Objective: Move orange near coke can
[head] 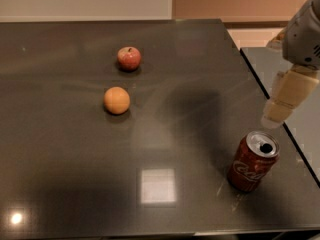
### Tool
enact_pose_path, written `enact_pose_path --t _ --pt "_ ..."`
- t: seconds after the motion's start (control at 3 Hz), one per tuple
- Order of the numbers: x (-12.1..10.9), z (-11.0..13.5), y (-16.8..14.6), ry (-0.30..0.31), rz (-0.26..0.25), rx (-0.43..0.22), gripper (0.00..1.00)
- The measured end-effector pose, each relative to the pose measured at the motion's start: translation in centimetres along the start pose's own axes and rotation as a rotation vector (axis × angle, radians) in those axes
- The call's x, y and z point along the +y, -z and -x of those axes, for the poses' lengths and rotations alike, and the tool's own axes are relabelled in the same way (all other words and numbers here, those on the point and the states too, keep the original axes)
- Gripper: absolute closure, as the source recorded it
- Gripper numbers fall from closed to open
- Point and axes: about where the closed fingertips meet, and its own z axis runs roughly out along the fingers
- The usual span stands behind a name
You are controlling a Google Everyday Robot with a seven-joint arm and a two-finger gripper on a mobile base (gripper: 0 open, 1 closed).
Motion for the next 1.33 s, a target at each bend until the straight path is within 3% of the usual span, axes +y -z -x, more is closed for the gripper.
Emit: enact_pose_path --t 0.67,1.33 --pt "-4.6 5.1 -4.3 -0.074 0.06 -0.038 0.0" --pt "-6.4 10.6 -8.3 -0.113 0.083 -0.054 0.0"
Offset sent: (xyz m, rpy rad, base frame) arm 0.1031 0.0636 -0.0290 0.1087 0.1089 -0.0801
